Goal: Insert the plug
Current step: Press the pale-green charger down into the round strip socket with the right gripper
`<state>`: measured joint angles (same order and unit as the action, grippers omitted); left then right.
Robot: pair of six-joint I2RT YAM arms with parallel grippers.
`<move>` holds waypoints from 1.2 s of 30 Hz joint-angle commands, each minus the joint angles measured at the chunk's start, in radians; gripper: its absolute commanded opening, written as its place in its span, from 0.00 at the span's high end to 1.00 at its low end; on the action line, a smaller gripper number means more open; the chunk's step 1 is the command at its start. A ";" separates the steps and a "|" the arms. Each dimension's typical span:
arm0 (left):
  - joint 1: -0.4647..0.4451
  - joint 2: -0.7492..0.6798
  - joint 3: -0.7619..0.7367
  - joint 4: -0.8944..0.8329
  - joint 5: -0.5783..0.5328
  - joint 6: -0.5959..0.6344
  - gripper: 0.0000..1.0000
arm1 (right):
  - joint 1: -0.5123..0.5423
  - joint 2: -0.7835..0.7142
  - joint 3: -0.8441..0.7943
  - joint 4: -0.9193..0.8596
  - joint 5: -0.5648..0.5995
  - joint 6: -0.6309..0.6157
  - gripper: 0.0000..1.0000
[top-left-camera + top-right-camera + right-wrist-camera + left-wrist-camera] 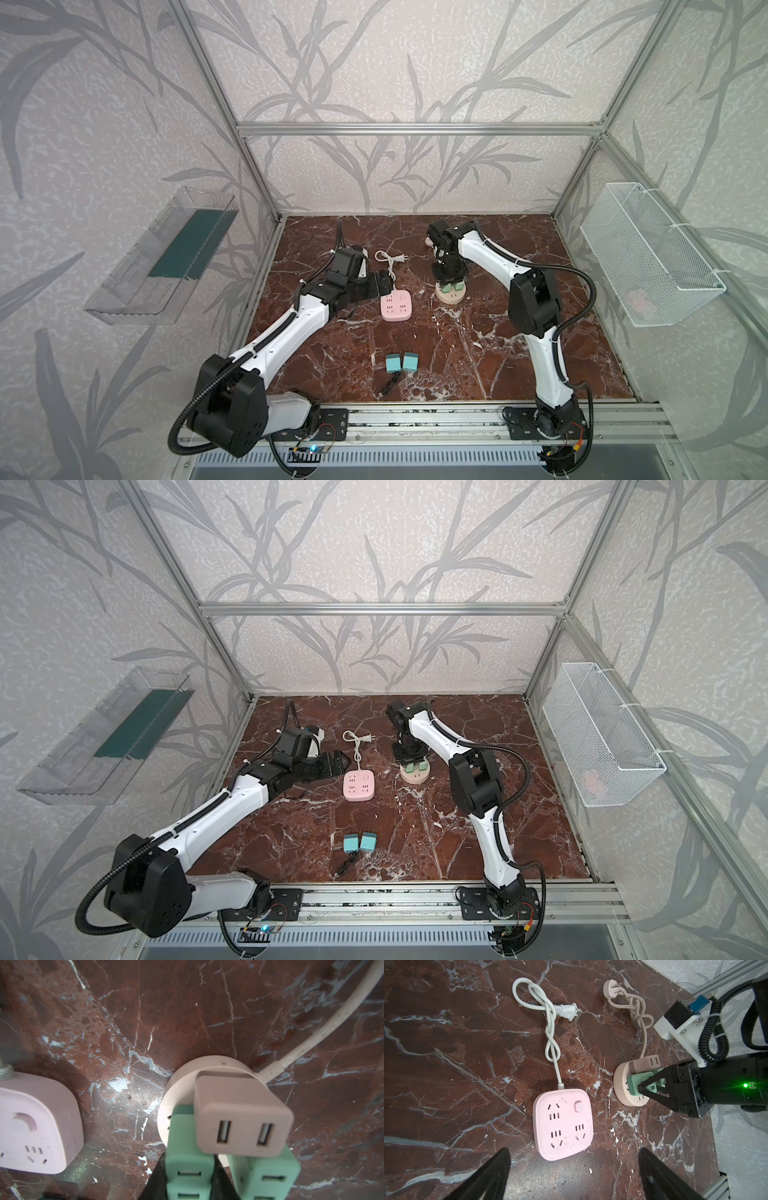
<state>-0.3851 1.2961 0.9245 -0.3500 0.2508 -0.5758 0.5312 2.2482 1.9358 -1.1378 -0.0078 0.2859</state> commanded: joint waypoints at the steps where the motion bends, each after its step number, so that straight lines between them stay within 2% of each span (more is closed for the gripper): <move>1: 0.005 -0.026 -0.015 -0.005 0.011 0.001 0.06 | -0.012 0.192 -0.078 0.045 0.033 -0.038 1.00; 15: 0.005 -0.047 -0.034 -0.001 0.014 -0.013 0.06 | -0.017 0.217 -0.065 0.034 0.039 -0.048 1.00; 26: 0.005 -0.051 -0.027 -0.004 0.017 -0.015 0.06 | -0.018 0.087 -0.047 0.029 0.035 -0.029 0.95; 32: 0.003 -0.056 -0.025 -0.005 0.020 -0.016 0.06 | -0.017 0.009 -0.040 0.035 0.029 -0.013 0.87; 36: 0.003 -0.059 -0.025 -0.007 0.019 -0.016 0.06 | -0.017 -0.036 -0.042 0.044 0.022 -0.005 0.78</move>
<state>-0.3851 1.2655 0.8936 -0.3470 0.2642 -0.5865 0.5301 2.2105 1.9240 -1.1175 -0.0086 0.2726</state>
